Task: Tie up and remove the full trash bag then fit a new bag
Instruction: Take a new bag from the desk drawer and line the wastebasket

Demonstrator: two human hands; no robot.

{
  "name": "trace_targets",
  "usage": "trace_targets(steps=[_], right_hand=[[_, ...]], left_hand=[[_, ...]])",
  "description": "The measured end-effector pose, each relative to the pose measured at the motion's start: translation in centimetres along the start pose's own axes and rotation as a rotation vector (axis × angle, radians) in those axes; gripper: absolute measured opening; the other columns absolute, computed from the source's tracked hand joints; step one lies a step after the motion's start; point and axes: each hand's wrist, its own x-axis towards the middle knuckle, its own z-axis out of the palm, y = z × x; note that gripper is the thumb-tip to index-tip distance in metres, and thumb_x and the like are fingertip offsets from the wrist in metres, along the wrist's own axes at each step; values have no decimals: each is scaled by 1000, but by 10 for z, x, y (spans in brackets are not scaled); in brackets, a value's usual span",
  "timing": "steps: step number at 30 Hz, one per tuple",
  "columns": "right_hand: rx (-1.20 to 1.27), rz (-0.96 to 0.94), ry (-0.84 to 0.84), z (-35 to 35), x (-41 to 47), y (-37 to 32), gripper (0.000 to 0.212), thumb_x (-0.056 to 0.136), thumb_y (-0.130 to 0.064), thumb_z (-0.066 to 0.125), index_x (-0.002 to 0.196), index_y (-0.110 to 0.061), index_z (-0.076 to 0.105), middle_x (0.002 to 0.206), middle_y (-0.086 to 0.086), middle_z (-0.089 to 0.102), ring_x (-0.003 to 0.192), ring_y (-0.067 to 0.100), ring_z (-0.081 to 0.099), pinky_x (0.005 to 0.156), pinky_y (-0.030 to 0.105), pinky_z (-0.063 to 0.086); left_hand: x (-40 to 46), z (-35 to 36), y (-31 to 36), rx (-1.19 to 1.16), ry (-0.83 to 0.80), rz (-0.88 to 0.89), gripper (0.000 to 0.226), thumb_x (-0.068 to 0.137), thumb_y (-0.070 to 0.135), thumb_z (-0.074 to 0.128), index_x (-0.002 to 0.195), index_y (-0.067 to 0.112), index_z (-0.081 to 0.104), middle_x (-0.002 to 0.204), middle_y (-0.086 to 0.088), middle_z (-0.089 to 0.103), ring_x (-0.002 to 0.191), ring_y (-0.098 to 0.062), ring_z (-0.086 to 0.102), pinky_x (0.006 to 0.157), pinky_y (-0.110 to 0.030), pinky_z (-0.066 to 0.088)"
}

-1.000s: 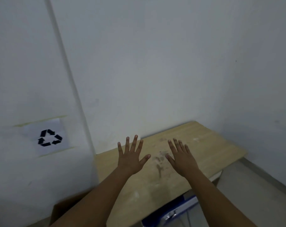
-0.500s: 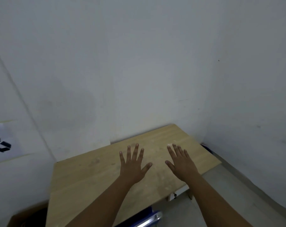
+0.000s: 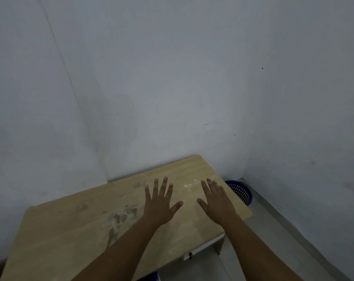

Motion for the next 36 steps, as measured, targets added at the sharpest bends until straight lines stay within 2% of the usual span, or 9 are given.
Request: trace_targets(steps=[7, 13, 15, 18, 22, 29, 31, 33, 36], right_hand=[[-35, -212, -47, 3, 20, 98, 78, 114, -56, 24, 171, -16, -9, 179, 8, -12, 166, 28, -5, 134, 42, 1], [-16, -333, -80, 19, 9, 151, 74, 115, -54, 26, 171, -17, -3, 180, 7, -7, 166, 26, -2, 134, 41, 1], [9, -356, -57, 28, 4, 159, 70, 115, -52, 26, 172, -18, 7, 180, 8, 2, 166, 24, 6, 134, 38, 6], [61, -360, -19, 50, -9, 168, 59, 115, -49, 30, 165, -18, 33, 170, 8, 31, 154, 25, 32, 123, 36, 29], [142, -353, 39, 103, -23, 180, 44, 114, -42, 40, 145, -17, 59, 137, 4, 58, 125, 25, 56, 99, 35, 46], [229, -457, 25, 228, -23, 197, 42, 113, -47, 34, 133, -24, 63, 128, -4, 61, 122, 18, 56, 94, 30, 45], [210, -469, 49, 258, -16, 202, 31, 109, -44, 53, 122, -22, 72, 118, -3, 68, 112, 18, 65, 85, 30, 52], [262, -470, 126, 286, -10, 208, 18, 91, -37, 83, 103, -24, 78, 99, -6, 72, 91, 14, 72, 68, 23, 56], [299, -497, 216, 327, -6, 216, 20, 84, -33, 89, 100, -25, 78, 95, -9, 73, 86, 12, 72, 66, 19, 57]], left_hand=[[8, 13, 89, -99, -28, -225, 92, 96, 82, 16, 168, 26, 9, 174, -2, -19, 158, -31, -26, 122, -64, -17], [-18, 44, 142, -162, -119, -285, 87, 97, 81, 21, 166, 27, 24, 176, -3, -5, 160, -30, -17, 124, -65, -11], [-24, 53, 150, -172, -153, -290, 86, 98, 79, 22, 164, 25, 28, 176, -4, 0, 161, -30, -14, 124, -65, -10], [-26, 66, 161, -176, -198, -291, 85, 99, 78, 24, 164, 23, 30, 176, -4, 5, 162, -29, -11, 125, -64, -7], [-8, 91, 171, -167, -215, -283, 85, 99, 78, 24, 165, 24, 26, 176, -2, 4, 162, -28, -9, 125, -62, -7], [36, 176, 196, -212, -217, -328, 89, 97, 82, 16, 168, 30, 8, 176, 0, -11, 160, -27, -19, 123, -61, -16], [50, 206, 198, -214, -223, -341, 85, 97, 81, 13, 167, 36, 0, 174, 3, -16, 159, -29, -21, 121, -63, -17], [63, 234, 197, -190, -237, -363, 76, 99, 78, 11, 165, 44, -6, 174, 4, -19, 159, -32, -22, 120, -66, -16], [69, 277, 197, -225, -213, -383, 65, 100, 76, 6, 158, 57, -14, 171, 7, -27, 158, -33, -24, 119, -70, -16]])
